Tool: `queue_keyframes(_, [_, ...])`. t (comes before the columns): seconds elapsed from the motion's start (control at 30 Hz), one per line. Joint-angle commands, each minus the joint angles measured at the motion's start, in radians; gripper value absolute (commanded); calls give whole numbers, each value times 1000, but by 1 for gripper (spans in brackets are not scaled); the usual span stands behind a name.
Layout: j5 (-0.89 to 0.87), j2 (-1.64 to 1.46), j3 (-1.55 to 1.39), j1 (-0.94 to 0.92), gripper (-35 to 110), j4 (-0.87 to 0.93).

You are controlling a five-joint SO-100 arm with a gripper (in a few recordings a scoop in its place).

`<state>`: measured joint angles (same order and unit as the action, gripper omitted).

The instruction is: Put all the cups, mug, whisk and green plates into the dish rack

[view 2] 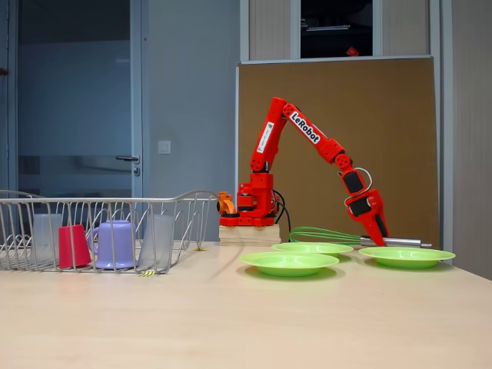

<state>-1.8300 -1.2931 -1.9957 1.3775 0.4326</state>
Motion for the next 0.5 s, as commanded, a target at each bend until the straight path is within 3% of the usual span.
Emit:
queue_keyframes(0.0, [46, -71, 138, -12, 0, 161])
queue_keyframes(0.3, [275, -44, 541, -103, 0, 577])
queue_keyframes(0.47, [520, -11, 684, -201, 0, 732])
